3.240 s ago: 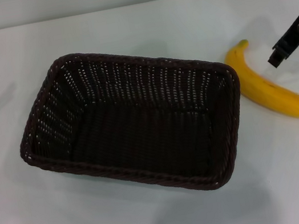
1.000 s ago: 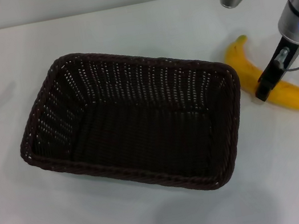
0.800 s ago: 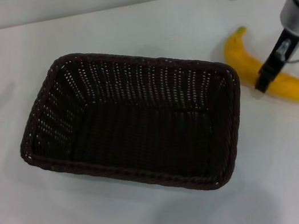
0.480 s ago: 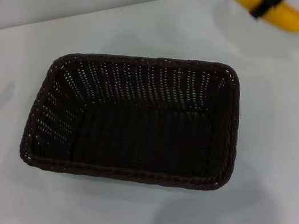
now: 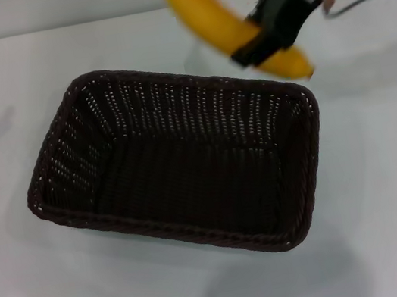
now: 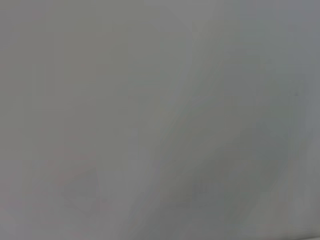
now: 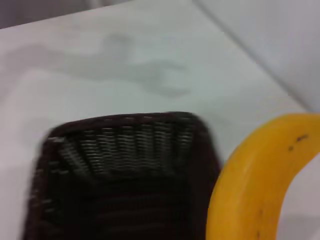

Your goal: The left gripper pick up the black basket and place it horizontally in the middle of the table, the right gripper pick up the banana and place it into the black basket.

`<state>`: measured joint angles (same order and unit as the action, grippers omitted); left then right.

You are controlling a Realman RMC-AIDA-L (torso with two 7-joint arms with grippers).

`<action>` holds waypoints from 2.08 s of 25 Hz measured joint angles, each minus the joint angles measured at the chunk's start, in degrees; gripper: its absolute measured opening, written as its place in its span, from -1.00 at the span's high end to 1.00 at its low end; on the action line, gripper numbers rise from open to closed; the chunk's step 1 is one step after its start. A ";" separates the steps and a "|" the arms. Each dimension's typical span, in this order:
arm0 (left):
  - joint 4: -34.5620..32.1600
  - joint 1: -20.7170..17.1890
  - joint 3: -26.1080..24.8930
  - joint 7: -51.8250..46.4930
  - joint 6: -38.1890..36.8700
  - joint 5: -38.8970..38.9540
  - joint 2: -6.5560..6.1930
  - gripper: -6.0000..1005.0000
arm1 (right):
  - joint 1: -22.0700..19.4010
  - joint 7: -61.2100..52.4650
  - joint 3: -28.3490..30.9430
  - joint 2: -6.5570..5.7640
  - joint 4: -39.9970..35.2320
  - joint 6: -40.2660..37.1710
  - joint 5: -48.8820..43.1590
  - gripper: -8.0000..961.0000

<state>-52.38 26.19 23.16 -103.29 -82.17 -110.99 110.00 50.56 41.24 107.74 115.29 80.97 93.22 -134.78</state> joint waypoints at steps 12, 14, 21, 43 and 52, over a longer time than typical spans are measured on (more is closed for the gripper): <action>0.00 0.00 -0.04 0.02 -0.11 1.23 0.03 -0.75 | -1.52 7.61 -7.42 0.18 -6.14 -2.85 8.19 -0.23; 0.00 0.00 -0.05 0.02 -0.11 1.23 0.03 -0.75 | -2.27 8.80 -6.79 0.04 -6.03 -2.84 8.25 -0.25; 0.00 -0.95 -0.03 0.92 -0.12 2.81 0.07 -0.75 | -8.33 17.19 5.84 -0.24 -3.33 -3.45 8.37 -0.53; 13.71 -12.95 -1.62 27.52 -0.59 26.90 1.43 -0.75 | -26.51 80.09 21.78 -0.11 -43.59 -33.35 70.20 -0.76; 17.94 -13.92 -6.62 35.15 0.23 30.06 2.99 -0.75 | -25.88 91.47 22.11 0.00 -54.02 -32.19 80.72 -0.76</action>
<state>-34.44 12.27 16.54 -68.13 -81.93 -80.93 112.99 24.68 132.71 129.85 115.29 26.95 61.02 -54.06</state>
